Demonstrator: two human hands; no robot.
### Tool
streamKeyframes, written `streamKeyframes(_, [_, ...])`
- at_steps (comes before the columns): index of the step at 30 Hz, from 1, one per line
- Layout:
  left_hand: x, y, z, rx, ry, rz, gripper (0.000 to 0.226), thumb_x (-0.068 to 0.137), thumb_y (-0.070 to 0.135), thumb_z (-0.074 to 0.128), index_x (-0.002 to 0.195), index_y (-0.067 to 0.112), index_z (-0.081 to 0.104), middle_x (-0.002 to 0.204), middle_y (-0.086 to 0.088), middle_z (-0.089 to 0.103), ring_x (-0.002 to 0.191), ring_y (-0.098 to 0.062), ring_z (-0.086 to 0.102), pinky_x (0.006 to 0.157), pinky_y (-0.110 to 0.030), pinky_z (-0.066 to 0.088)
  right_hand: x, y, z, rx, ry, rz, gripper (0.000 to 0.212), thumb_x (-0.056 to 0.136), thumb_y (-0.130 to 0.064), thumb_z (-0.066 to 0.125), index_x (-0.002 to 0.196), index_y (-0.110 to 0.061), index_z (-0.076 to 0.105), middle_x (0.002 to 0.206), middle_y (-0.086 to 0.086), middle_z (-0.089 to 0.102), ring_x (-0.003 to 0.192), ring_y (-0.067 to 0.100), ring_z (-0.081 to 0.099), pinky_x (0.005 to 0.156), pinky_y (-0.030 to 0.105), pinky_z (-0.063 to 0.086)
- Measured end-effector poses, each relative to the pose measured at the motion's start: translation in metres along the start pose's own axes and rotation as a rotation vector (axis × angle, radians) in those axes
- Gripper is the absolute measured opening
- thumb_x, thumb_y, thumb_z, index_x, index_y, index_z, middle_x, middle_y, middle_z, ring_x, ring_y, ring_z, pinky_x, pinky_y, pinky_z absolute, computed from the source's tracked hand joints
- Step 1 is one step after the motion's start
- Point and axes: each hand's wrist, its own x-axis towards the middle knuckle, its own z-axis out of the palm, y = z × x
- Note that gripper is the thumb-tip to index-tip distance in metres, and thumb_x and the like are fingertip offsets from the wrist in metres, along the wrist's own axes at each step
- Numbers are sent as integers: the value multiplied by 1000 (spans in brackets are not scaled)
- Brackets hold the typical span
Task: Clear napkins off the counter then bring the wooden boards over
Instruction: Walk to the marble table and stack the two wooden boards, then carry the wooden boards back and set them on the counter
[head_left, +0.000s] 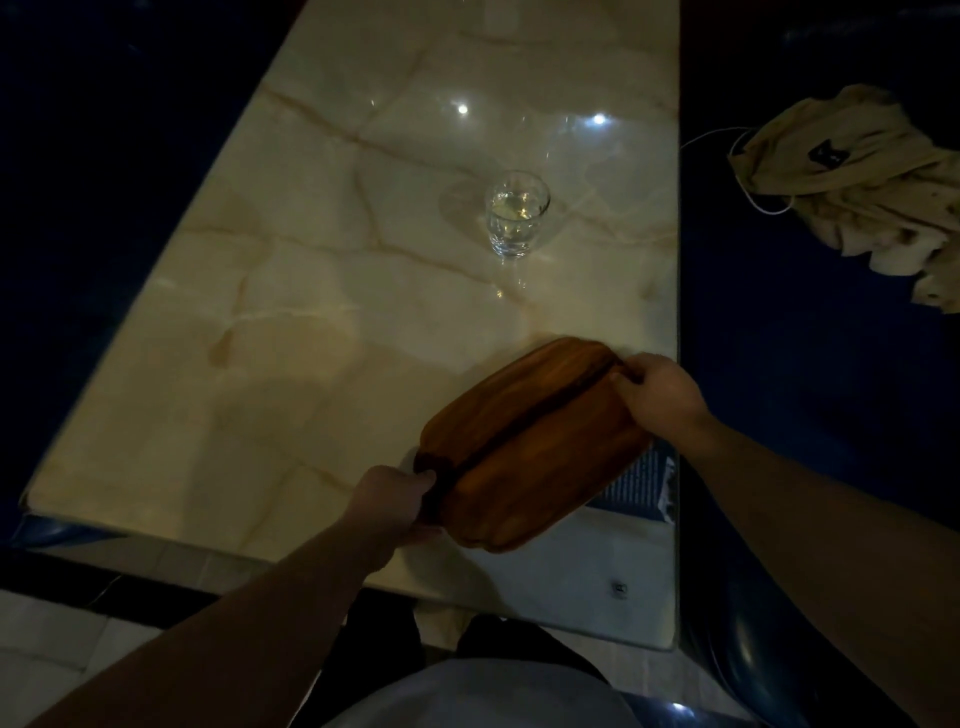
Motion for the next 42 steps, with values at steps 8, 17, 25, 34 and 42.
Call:
streamKeyframes(8, [-1, 5, -17, -141, 145, 85, 34, 93, 40, 52, 108, 9, 52, 110, -15, 60, 94, -36, 63, 79, -57, 56, -12, -10, 11, 354, -65, 67, 31, 97, -27, 52, 124, -14, 60, 119, 13, 62, 109, 29, 58, 95, 39, 47])
streamKeyframes(17, [-52, -6, -112, -199, 565, 293, 33, 99, 26, 45, 125, 8, 54, 114, -12, 59, 98, -31, 58, 88, -45, 50, -49, -118, 52, 572, -158, -172, 29, 100, -24, 47, 124, -17, 62, 104, 1, 67, 95, 18, 64, 88, 32, 49])
streamKeyframes(25, [-147, -91, -222, -316, 770, 409, 28, 100, 20, 41, 117, 9, 60, 86, 0, 60, 82, -17, 60, 65, -29, 45, -124, -245, 107, 382, -259, -461, 30, 98, -22, 51, 117, -8, 68, 107, 10, 70, 95, 26, 66, 92, 42, 52])
streamKeyframes(34, [-315, -264, -320, -375, 1097, 372, 26, 98, 18, 43, 91, 9, 66, 77, -11, 64, 68, -22, 59, 63, -35, 45, -317, -370, 198, 233, -478, -799, 27, 99, -23, 47, 88, -15, 70, 78, 7, 67, 74, 25, 62, 66, 35, 48])
streamKeyframes(42, [-450, -426, -360, -532, 1344, 257, 26, 91, 9, 42, 83, -2, 64, 65, -14, 54, 61, -28, 52, 56, -35, 39, -493, -438, 292, 181, -757, -1001, 39, 98, -27, 45, 86, 5, 65, 73, 12, 58, 69, 27, 56, 62, 36, 38])
